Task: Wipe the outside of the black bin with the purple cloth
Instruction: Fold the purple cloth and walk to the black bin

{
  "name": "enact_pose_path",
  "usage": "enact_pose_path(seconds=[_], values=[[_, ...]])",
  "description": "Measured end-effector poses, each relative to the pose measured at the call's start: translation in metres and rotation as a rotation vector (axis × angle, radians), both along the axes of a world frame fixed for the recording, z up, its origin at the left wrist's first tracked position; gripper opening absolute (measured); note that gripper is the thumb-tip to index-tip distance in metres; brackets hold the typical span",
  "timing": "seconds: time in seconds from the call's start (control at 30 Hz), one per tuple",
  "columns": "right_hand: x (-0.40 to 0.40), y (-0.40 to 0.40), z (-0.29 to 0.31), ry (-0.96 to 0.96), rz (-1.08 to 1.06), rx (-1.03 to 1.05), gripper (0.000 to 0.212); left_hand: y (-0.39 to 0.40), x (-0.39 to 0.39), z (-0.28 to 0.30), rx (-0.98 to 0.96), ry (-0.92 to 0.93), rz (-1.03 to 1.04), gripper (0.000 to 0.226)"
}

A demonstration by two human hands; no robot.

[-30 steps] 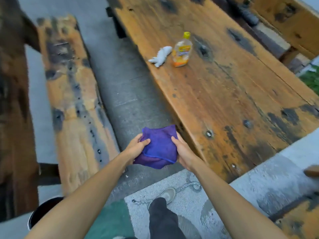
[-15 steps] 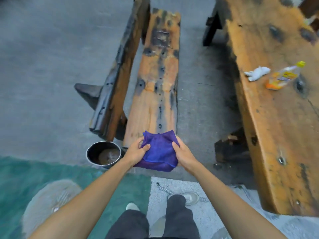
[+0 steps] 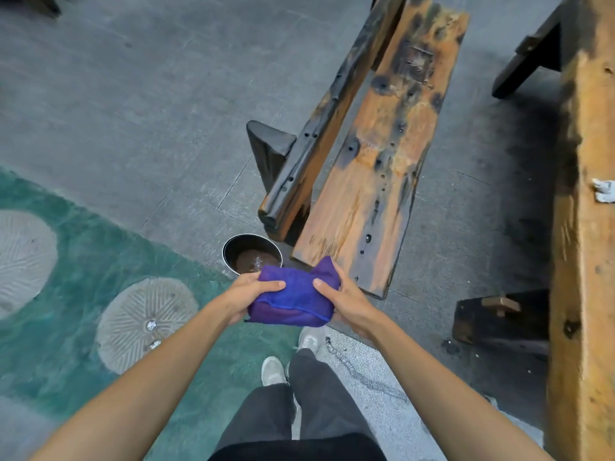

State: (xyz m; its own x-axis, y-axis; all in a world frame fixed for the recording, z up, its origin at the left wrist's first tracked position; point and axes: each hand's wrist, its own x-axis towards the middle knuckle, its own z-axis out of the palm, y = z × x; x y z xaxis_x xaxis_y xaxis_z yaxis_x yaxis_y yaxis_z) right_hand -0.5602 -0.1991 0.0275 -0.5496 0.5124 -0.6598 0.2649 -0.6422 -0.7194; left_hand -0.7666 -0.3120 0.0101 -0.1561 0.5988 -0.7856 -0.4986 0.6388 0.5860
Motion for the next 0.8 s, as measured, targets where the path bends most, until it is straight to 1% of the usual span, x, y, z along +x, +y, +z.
enact_pose_path(seconds=[0.07, 0.13, 0.17, 0.27, 0.37, 0.43, 0.53, 0.63, 0.7, 0.73, 0.8], values=[[-0.008, 0.008, 0.002, -0.014, 0.047, -0.179, 0.050, -0.003, -0.011, 0.003, -0.045, -0.064, 0.012, 0.031], [-0.015, 0.019, 0.006, -0.036, 0.124, -0.282, 0.035, -0.004, -0.019, 0.009, -0.063, -0.056, 0.030, 0.033], [-0.018, 0.026, 0.007, -0.052, 0.139, -0.328, 0.031, -0.002, -0.023, 0.011, -0.059, -0.053, 0.036, 0.033], [-0.028, 0.045, 0.009, -0.099, 0.131, -0.453, 0.030, 0.009, -0.030, 0.020, -0.026, -0.084, 0.044, 0.033], [-0.035, 0.061, 0.009, -0.103, 0.146, -0.513, 0.017, 0.026, -0.034, 0.024, -0.019, -0.123, 0.002, 0.040], [-0.038, 0.070, 0.008, -0.127, 0.191, -0.469, 0.022, 0.034, -0.038, 0.021, -0.031, -0.135, -0.061, 0.039], [-0.039, 0.081, 0.009, -0.113, 0.270, -0.382, 0.043, 0.036, -0.048, 0.017, -0.045, -0.150, -0.167, 0.039], [-0.040, 0.091, 0.017, -0.031, 0.227, -0.372, 0.049, 0.036, -0.059, 0.019, 0.002, -0.178, -0.227, 0.038], [-0.048, 0.095, 0.027, -0.007, 0.183, -0.297, 0.048, 0.040, -0.069, 0.023, 0.098, -0.154, -0.135, 0.032], [-0.054, 0.095, 0.033, 0.003, 0.163, -0.237, 0.047, 0.043, -0.076, 0.026, 0.152, -0.127, -0.072, 0.033], [-0.065, 0.095, 0.047, 0.011, 0.160, -0.029, 0.055, 0.049, -0.092, 0.036, 0.226, -0.059, 0.016, 0.052]])
